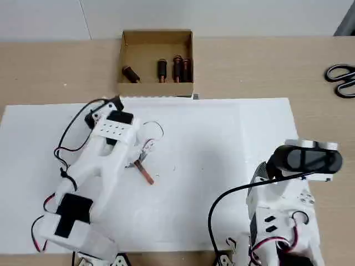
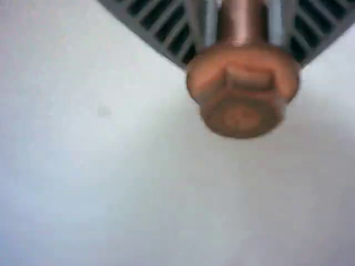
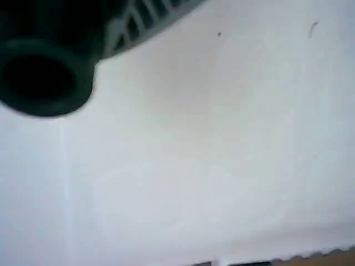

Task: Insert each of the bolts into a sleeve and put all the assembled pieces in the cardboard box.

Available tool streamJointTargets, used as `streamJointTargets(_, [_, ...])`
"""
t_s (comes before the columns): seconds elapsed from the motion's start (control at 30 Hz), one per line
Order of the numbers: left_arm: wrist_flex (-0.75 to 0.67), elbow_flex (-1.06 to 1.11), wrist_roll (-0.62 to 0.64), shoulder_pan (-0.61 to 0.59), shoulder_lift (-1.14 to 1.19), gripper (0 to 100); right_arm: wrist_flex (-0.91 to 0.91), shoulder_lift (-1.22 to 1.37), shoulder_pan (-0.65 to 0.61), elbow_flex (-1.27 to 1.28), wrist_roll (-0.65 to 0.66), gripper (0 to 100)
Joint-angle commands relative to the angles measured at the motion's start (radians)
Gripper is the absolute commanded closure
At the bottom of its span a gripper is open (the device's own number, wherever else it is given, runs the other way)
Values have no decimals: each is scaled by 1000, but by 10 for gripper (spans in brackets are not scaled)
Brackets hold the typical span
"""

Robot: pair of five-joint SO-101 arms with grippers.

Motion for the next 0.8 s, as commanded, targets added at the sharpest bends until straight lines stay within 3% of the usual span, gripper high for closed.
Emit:
streamJointTargets(0.0, [49,-127,-44,-6,-146,994,-27,2,-1,-8,51,995])
streamJointTargets(0.23, [46,-189,-180,-6,-364,994,-35,7,-10,-12,104,995])
streamJointTargets(0.5, [18,-182,-394,-6,-635,994,-79,1,-271,-12,110,996])
streamJointTargets(0.63, [11,-145,-479,0,-809,994,-67,-1,-305,-12,137,996])
streamJointTargets(0.77, [-103,16,-486,-2,-1002,994,-90,-1,-349,-5,181,996])
